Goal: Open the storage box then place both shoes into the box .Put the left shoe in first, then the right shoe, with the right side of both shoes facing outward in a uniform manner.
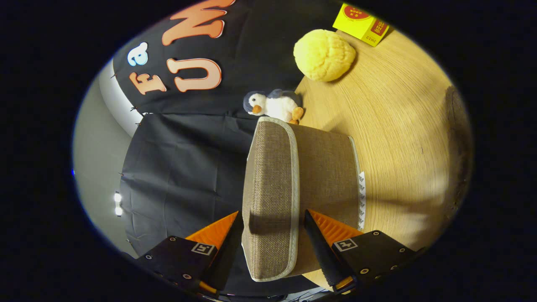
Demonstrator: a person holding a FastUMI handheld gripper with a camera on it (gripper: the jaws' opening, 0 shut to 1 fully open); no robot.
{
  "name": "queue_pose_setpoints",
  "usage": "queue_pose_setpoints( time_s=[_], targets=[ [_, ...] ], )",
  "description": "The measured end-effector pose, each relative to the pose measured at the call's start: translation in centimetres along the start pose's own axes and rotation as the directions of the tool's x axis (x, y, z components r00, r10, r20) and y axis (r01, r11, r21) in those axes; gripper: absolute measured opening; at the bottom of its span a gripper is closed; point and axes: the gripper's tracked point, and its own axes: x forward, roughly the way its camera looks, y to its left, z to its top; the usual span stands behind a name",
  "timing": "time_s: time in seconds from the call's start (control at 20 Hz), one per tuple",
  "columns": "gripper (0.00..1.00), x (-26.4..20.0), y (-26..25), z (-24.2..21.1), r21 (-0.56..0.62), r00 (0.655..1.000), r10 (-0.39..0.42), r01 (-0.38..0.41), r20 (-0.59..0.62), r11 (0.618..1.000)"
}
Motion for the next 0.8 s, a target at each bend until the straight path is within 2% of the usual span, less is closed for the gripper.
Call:
queue_pose_setpoints(
  time_s=[0.15, 0.25, 0.35, 0.4, 0.5, 0.65, 0.75, 0.8],
  targets=[
    [0.84, -0.1, -0.1, 0.0, 0.018, 1.000, 0.007, -0.007, -0.008, 1.000],
    [0.74, -1.0, 0.4, 0.5, 0.029, 1.000, 0.024, -0.024, 0.001, 0.999],
    [0.71, -1.8, 3.2, 1.5, 0.066, 0.990, 0.135, -0.138, 0.041, 0.988],
    [0.60, -2.3, 4.4, 2.3, 0.065, 0.982, 0.170, -0.175, 0.078, 0.982],
    [0.46, -2.1, 5.0, 2.7, 0.036, 0.980, 0.179, -0.183, 0.092, 0.983],
    [0.34, -1.7, 7.3, 2.5, 0.057, 0.969, 0.229, -0.235, 0.093, 0.970],
    [0.27, -1.2, 8.1, 2.5, 0.043, 0.970, 0.221, -0.226, 0.099, 0.973],
    [0.21, -1.0, 9.3, 2.5, 0.041, 0.965, 0.241, -0.246, 0.101, 0.969]
  ],
)
